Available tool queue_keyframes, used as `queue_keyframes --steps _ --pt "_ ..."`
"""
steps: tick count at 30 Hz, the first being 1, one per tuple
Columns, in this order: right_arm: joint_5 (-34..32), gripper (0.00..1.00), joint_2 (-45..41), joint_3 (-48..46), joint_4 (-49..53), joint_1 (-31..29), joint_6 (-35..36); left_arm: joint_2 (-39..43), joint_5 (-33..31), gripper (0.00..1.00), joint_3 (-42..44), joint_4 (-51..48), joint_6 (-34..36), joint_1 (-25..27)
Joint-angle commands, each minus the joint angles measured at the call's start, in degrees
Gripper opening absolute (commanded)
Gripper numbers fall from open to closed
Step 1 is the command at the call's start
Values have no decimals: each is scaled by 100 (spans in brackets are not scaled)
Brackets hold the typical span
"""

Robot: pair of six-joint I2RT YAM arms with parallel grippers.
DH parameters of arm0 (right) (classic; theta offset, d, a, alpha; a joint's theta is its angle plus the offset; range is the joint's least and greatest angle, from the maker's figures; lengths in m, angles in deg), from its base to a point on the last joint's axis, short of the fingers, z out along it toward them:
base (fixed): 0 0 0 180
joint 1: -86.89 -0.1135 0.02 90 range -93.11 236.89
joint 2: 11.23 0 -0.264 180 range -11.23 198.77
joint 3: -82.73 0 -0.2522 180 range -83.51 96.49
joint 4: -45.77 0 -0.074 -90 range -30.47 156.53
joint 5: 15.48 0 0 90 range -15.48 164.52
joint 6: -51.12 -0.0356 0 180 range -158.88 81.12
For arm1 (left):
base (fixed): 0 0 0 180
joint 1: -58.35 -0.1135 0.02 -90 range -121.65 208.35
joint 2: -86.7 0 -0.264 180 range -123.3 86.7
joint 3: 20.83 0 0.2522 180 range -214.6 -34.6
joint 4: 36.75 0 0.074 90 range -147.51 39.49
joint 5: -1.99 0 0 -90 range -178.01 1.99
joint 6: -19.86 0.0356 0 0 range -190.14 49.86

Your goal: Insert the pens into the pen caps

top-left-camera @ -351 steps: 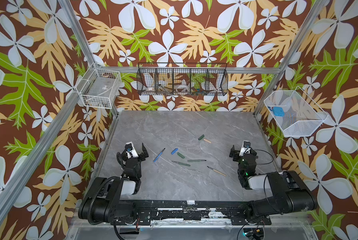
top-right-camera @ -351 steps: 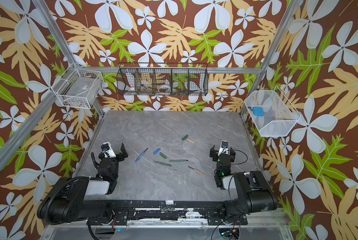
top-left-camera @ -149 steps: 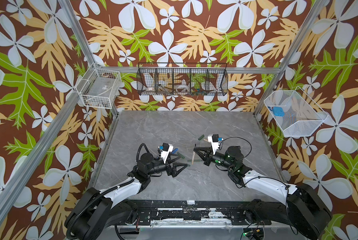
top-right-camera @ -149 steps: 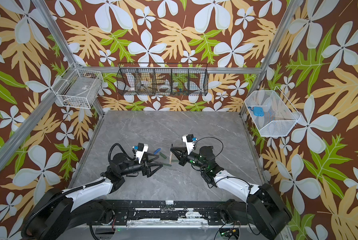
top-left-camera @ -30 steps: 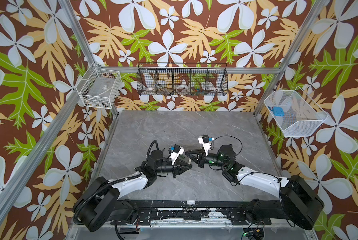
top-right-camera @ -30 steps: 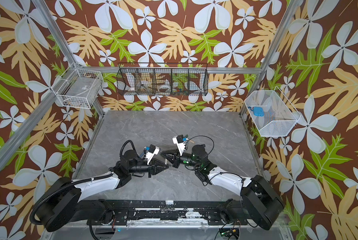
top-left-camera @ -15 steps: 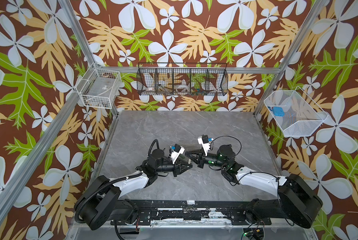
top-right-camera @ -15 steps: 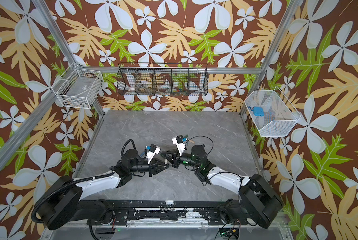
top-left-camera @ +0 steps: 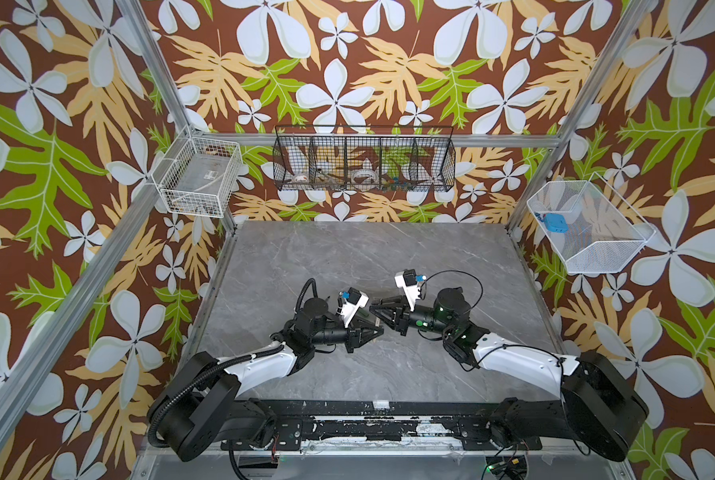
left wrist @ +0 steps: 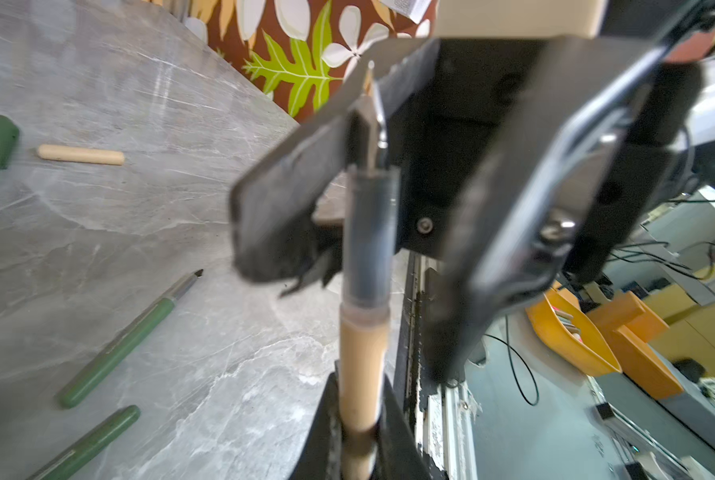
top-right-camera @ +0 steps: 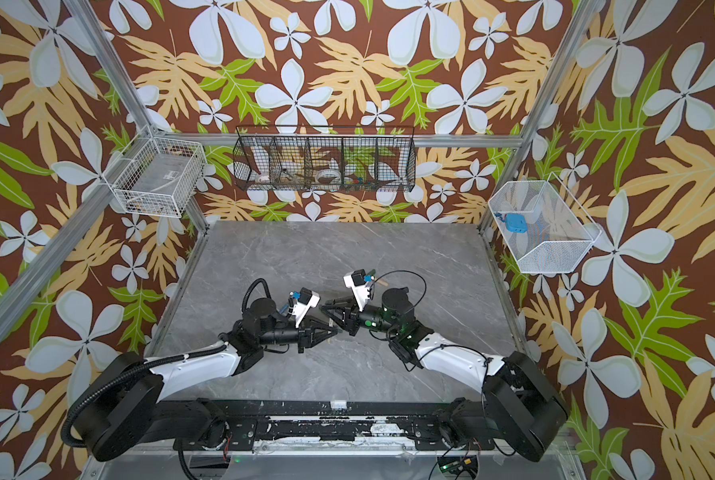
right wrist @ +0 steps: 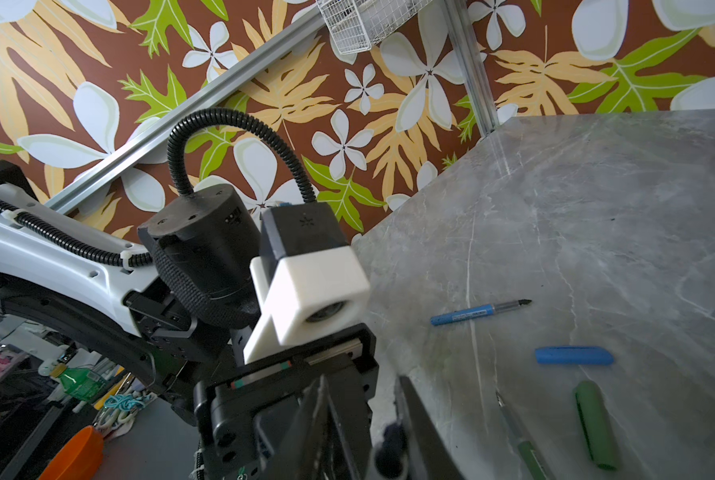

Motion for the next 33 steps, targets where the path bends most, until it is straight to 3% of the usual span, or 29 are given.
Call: queue_keyframes --steps 1,4,7,12,17,22,33 --pt "-862 39 -295 499 1490 -1 686 87 -538 0 -73 -352 274 -7" --pt "-1789 45 -503 1231 3059 48 1239 91 -788 0 -121 -591 409 -7" --pt "-2400 52 -401 1921 4134 476 1458 56 -827 0 -137 -615 420 -7" --pt "-1865 60 327 2601 4944 1676 1846 58 -861 0 -132 -611 458 -7" --pt "-2354 62 1935 3712 6066 1953 2665 112 -875 0 -114 -683 573 -7" --pt "-2449 62 3150 4535 6464 1989 3020 156 -906 0 -132 -803 645 -7" --pt "-2279 66 4366 5318 6736 2085 3246 191 -906 0 -166 -913 694 -7"
